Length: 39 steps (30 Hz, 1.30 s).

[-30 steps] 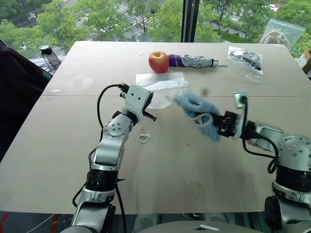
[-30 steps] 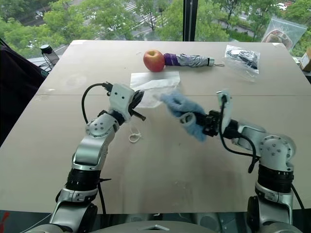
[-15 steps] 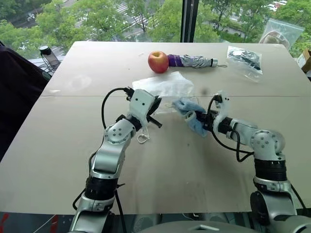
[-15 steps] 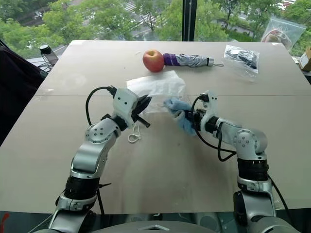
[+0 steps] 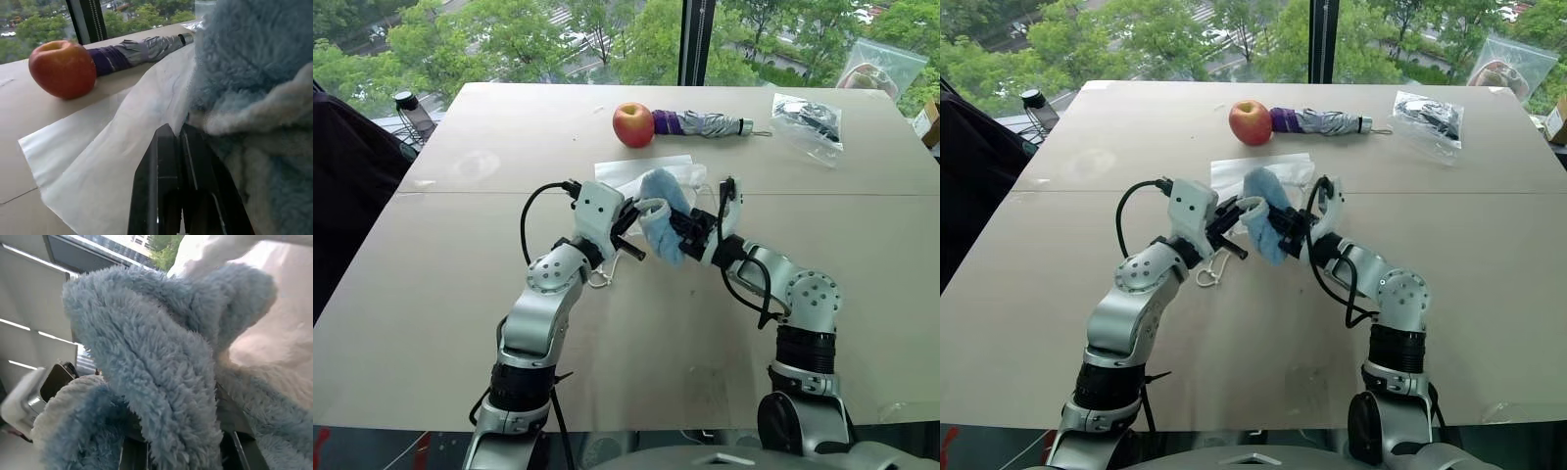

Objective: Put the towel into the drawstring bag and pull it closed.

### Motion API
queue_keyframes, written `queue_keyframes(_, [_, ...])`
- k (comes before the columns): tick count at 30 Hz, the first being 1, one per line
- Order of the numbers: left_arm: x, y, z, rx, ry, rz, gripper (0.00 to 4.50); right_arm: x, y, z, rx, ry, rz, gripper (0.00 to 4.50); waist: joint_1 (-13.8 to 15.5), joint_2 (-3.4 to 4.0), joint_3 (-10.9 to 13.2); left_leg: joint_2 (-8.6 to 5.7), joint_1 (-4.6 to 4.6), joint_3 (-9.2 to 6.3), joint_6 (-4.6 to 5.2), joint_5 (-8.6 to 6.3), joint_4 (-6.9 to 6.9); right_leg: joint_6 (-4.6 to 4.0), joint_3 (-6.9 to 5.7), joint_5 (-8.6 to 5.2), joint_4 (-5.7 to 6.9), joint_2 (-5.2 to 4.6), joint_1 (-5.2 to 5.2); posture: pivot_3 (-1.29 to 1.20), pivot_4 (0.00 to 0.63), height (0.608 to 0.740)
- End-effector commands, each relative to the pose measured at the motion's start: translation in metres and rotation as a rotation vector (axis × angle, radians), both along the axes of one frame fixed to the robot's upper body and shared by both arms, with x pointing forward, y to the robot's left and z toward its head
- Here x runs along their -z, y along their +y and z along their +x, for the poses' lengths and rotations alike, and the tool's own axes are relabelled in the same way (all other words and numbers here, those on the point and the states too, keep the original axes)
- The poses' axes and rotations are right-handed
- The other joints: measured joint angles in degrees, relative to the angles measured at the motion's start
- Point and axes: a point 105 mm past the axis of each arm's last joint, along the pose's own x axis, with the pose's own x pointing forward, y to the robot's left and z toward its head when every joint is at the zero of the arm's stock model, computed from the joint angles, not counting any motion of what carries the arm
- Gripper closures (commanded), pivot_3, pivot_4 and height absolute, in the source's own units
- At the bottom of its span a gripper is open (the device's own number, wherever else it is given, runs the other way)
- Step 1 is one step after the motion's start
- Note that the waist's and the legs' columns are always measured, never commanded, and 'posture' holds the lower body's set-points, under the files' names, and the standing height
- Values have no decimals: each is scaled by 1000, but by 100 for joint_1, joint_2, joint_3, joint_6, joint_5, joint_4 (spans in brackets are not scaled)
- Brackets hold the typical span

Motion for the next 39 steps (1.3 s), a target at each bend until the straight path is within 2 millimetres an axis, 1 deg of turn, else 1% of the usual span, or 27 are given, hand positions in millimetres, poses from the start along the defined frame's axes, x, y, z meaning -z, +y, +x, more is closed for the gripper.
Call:
queue_keyframes(1, [-23,-16,-6,98,-57,-42,4500,-5,15,8,3,65,109,4486,-22,-1,0,-4,0,4,0,0,1,3,3,2,-1,-1,0,0,150,740])
queue_keyframes(3, [-26,-16,-6,110,-54,-59,4500,4,18,15,25,120,103,4486,-28,0,0,-6,4,5,1,0,1,7,4,4,1,1,0,0,150,740])
queue_keyframes(4, [-28,-16,-5,110,-50,-75,4500,8,21,15,18,121,71,4486,-32,0,0,-5,5,5,1,1,1,7,4,4,2,3,-1,0,150,740])
queue_keyframes(7, [-32,-16,-3,111,-37,-118,4500,18,34,8,-44,92,-30,4486,-52,0,0,5,4,4,1,1,-3,7,4,4,3,11,-6,0,150,740])
queue_keyframes(9, [-34,-18,-4,123,-27,-136,4500,18,40,7,-57,82,-45,4486,-59,0,0,12,4,5,1,1,-4,6,4,4,2,16,-7,0,150,740])
queue_keyframes(11, [-32,-21,-7,144,-14,-134,4500,12,43,10,-40,77,-10,4486,-52,0,0,14,3,4,1,0,-5,6,2,4,2,16,-7,0,150,740])
queue_keyframes(14, [-27,-24,-11,167,9,-127,4500,-3,44,20,6,73,86,4486,-44,0,0,11,3,7,1,1,-2,7,4,4,2,14,-6,0,150,740])
queue_keyframes(16, [-22,-26,-14,182,22,-107,4500,-15,41,29,53,98,194,4486,-45,0,0,10,3,9,1,1,0,7,6,4,2,12,-6,0,150,740])
queue_keyframes(18, [-18,-28,-17,198,34,-92,4500,-28,35,39,99,143,343,4486,-34,0,0,10,4,9,1,1,0,7,6,4,2,13,-6,0,150,740])
queue_keyframes(19, [-18,-29,-18,203,36,-90,4500,-31,33,42,109,156,382,4486,-27,0,0,10,3,9,1,1,0,7,5,4,2,12,-6,0,150,740])
queue_keyframes(21, [-16,-31,-20,213,43,-80,4500,-35,34,44,101,194,432,4486,-35,1,1,10,2,8,1,1,-1,7,5,4,1,12,-6,0,150,740])
queue_keyframes(25, [-11,-38,-20,244,55,-42,4500,-38,44,47,89,248,451,4486,-66,2,1,14,4,13,1,0,-5,7,9,4,1,14,-8,0,150,740])
queue_keyframes(28, [-12,-46,-18,276,33,-14,4500,-47,54,49,73,332,535,4486,-59,7,4,15,4,13,0,1,-5,7,9,4,4,16,-10,0,150,740])
queue_keyframes(31, [-13,-51,-16,289,27,-17,4500,-52,59,50,69,416,600,4486,-47,6,4,15,4,15,1,1,-3,7,10,4,2,15,-8,0,150,740])
queue_keyframes(34, [-11,-55,-14,301,25,-14,4500,-52,62,51,82,459,595,4486,-49,7,4,14,2,16,1,0,-4,7,11,4,0,13,-9,0,150,740])
queue_keyframes(36, [-12,-57,-11,305,20,-15,4500,-50,64,49,86,425,535,4486,-55,7,4,14,0,17,1,0,-4,7,12,4,-2,13,-11,0,150,740])
queue_keyframes(39, [-20,-59,-6,313,1,-35,4500,-42,66,46,103,345,419,4486,-65,7,5,16,1,19,1,0,-5,7,13,4,1,16,-12,0,150,740])
